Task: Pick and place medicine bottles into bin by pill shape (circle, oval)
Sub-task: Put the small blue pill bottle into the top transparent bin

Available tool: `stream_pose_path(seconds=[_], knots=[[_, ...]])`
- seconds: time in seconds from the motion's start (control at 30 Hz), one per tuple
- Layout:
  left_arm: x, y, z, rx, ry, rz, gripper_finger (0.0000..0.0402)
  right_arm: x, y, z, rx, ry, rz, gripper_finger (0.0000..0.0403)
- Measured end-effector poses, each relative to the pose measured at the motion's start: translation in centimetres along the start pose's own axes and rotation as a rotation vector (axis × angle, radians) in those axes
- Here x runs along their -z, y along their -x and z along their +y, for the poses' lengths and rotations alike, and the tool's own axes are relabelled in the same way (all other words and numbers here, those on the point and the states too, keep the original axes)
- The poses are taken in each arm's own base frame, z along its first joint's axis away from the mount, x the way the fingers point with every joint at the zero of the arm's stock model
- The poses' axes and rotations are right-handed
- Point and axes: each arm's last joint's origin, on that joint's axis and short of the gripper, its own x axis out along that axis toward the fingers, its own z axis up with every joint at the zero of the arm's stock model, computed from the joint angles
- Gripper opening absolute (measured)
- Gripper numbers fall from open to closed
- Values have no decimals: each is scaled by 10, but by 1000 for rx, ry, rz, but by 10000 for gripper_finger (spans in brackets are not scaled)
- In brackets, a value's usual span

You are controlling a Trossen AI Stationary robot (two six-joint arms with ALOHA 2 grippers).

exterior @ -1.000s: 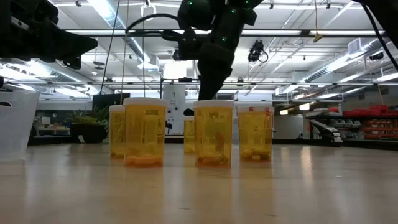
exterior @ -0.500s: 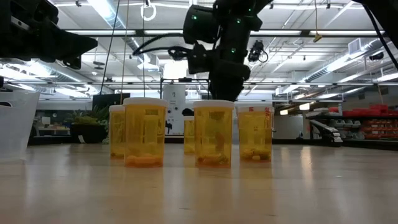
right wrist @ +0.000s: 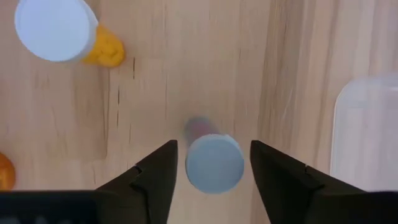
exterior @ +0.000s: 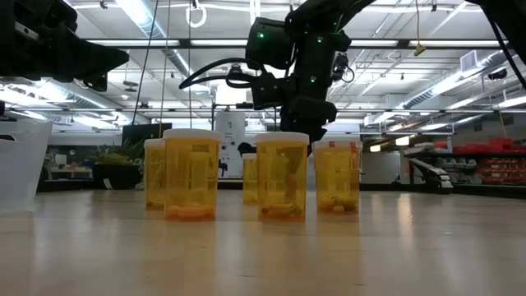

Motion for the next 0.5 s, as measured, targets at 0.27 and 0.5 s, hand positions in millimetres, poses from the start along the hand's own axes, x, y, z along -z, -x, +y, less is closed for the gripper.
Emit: stream_pose_path(seconds=[0.27,0.5], knots=[[0,0,0,0,0,0,36,0,1,0,0,-5,6,153],[0,0,0,0,0,0,28,-4,9,-6,2,4,8,131]])
